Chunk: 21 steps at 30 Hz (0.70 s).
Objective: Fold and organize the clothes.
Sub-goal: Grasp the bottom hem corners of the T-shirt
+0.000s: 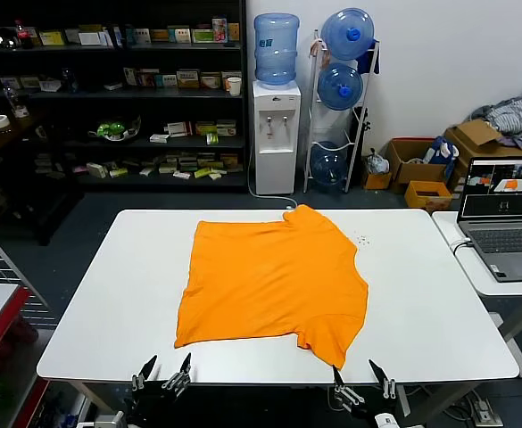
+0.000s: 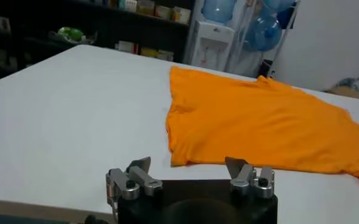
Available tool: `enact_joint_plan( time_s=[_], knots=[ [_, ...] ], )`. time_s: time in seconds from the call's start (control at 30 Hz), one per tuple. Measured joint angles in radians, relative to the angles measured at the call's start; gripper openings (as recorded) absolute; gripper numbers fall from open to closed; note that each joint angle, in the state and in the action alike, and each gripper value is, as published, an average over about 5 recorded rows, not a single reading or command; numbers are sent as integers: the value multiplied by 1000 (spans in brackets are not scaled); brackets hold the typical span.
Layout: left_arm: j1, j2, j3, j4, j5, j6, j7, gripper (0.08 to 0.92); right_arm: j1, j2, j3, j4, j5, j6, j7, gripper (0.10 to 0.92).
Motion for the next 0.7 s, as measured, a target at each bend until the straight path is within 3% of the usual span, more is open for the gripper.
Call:
enact_joint_plan(
  time_s=[0.57, 0.7],
  knots=[
    [-151, -6, 27, 112, -26, 32, 15, 823, 170, 13, -57, -117, 41, -82, 50, 823],
    [-183, -6, 29, 142, -27, 33, 18, 801, 193, 19, -70, -133, 39, -94, 53, 781]
  ],
)
